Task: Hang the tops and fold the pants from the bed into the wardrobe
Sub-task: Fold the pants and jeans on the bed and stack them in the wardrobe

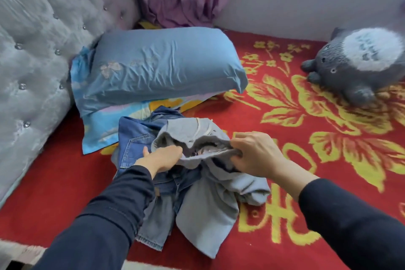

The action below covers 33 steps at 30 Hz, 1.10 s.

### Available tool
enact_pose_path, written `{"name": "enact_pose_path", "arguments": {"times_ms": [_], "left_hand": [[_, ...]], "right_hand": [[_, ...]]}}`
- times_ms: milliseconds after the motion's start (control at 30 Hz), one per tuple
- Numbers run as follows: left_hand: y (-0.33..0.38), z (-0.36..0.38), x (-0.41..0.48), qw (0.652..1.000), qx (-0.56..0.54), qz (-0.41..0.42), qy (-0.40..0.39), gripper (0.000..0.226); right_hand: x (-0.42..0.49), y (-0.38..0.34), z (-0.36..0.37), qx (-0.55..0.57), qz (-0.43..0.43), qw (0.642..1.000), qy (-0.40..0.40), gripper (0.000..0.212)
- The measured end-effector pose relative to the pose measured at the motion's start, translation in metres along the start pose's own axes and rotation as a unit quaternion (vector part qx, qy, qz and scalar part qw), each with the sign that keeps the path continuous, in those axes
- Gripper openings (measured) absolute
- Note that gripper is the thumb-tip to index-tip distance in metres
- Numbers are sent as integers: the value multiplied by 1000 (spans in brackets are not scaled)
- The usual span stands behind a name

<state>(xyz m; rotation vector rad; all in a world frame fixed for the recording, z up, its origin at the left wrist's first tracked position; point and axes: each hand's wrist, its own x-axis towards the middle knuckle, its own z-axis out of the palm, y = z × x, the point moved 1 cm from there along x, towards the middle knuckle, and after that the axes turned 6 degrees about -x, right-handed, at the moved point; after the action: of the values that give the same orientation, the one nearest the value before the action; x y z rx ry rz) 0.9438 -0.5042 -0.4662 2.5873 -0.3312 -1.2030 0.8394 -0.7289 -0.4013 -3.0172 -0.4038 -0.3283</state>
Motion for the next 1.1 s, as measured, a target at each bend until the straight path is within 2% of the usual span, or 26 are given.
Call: {"name": "enact_pose_path", "arguments": {"times_ms": [67,133,200,267,333,400,467,533,667,800,1000,1100], "left_hand": [[7,1,-11,999,43,-21,7,55],[13,7,-18,998,34,-43,11,71],[20,21,-22,999,-37,-32,-3,96],[31,39,-23,991,-126,-37,27,121],[46,53,-29,983,-151,-44,95,110],[62,58,-44,981,-121,-41,144,76],[71,57,-55,987,-73,-25,138,46],[79,50,-63,992,-57,-12,114,32],[115,17,-100,978,-172,-1,118,25],[171,-43,-147,922,-326,45,205,29],[278,-104,-230,842,-415,142,315,41],[334,-119,-275,804,-452,165,350,43]], "right_hand": [[-9,5,-28,-11,18,999,31,19],[-16,9,-57,-6,41,997,64,19],[-21,9,-85,-4,46,995,90,20],[-25,4,-111,-16,38,994,103,20],[-30,-1,-133,-25,32,992,119,22],[-37,-2,-154,-31,45,988,146,24],[-46,2,-178,-34,68,981,181,21],[-59,11,-201,-43,93,972,211,21],[-93,42,-236,-69,185,957,211,30],[-131,85,-273,-84,265,937,213,34],[-183,157,-343,-119,285,910,277,23],[-199,193,-375,-174,300,899,266,12]]}}
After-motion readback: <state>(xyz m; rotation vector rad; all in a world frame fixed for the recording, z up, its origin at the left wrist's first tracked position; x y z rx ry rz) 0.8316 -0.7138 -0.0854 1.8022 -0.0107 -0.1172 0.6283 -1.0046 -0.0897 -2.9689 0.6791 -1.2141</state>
